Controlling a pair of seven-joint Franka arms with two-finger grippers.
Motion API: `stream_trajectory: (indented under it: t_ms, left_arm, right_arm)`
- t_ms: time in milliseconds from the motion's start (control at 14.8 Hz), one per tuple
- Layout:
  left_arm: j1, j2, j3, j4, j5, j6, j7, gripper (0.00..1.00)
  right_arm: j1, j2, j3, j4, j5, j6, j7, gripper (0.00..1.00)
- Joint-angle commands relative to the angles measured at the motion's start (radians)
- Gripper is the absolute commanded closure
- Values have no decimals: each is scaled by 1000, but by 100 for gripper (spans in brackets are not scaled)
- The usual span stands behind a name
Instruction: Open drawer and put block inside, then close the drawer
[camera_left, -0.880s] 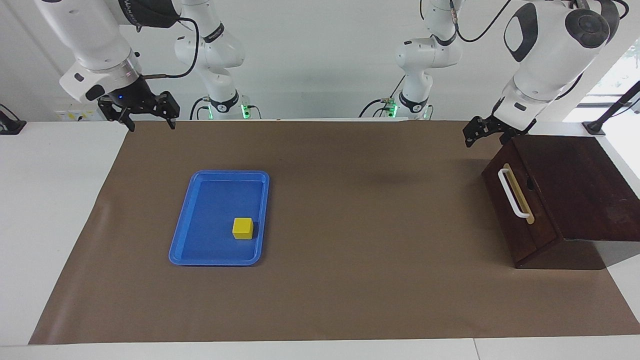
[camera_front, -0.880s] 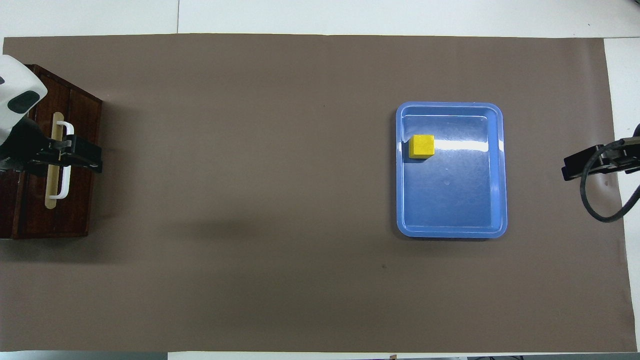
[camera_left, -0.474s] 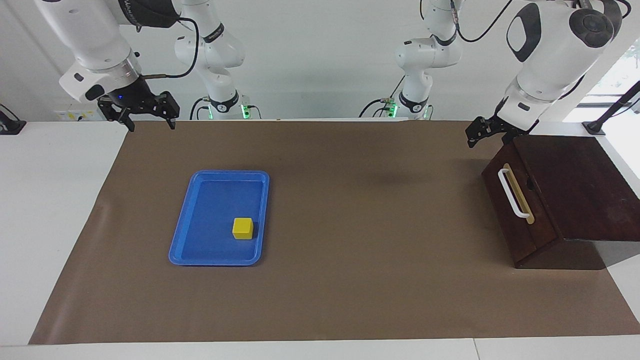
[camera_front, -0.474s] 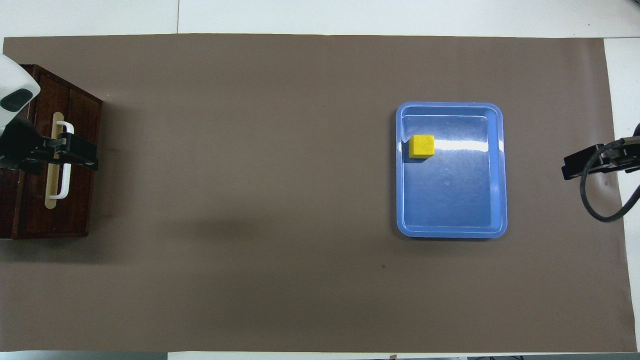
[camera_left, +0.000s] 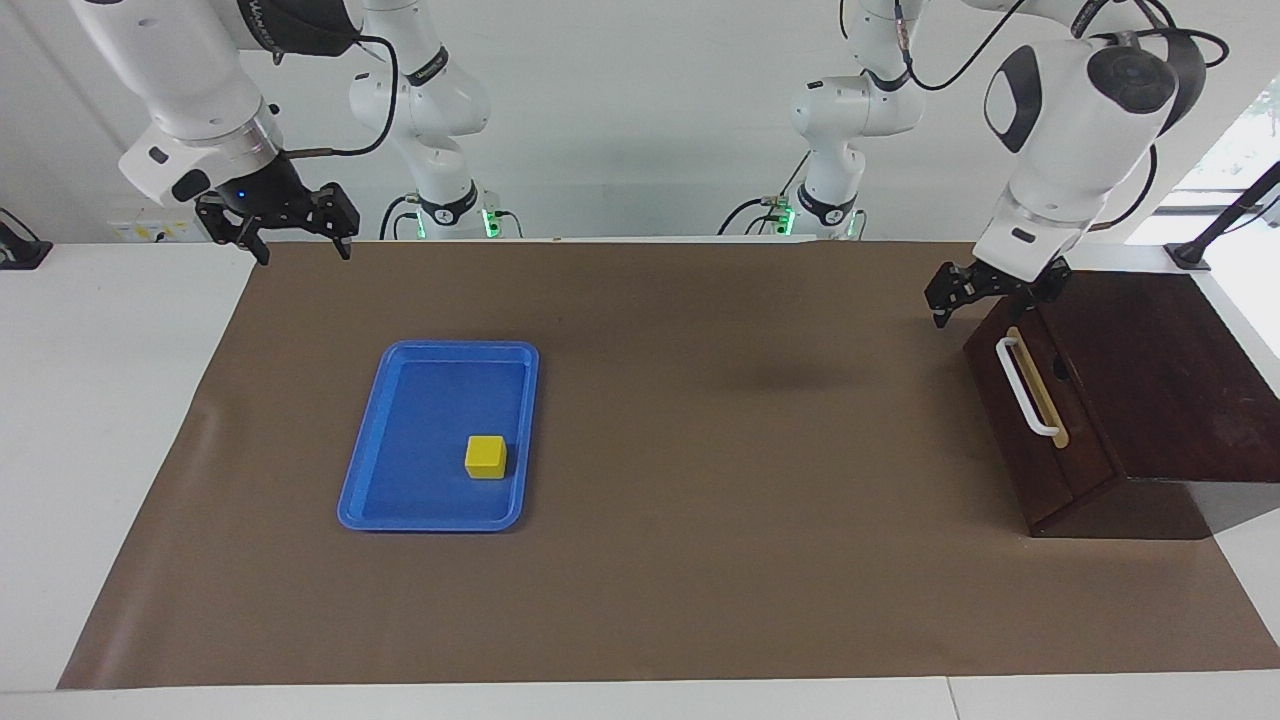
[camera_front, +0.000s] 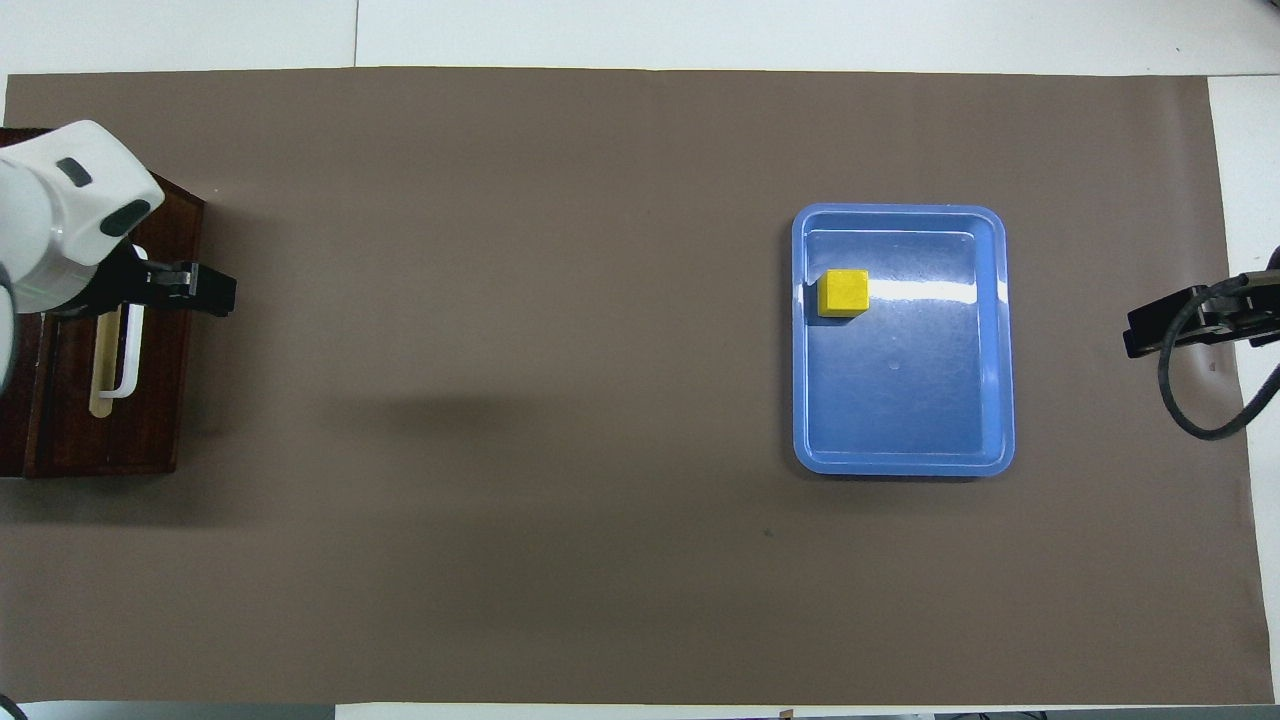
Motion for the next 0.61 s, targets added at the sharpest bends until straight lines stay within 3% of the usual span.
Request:
stream_trajectory:
  t_ms: [0, 203, 406, 542]
  left_arm:
    - [-17, 4, 11, -89, 83, 123, 76, 0]
    - [17, 17, 14, -169, 138, 223, 79, 0]
    - [29, 44, 14, -173, 223, 252, 79, 0]
    - [31, 50, 14, -219, 225, 291, 73, 0]
  right_arm:
    - [-35, -47, 4, -112, 76, 53, 149, 0]
    - [-52, -86, 2, -270, 189, 142, 393, 0]
    - [-86, 4, 2, -295, 376, 190, 716, 0]
    - [-88, 58, 2, -330, 499, 295, 867, 0]
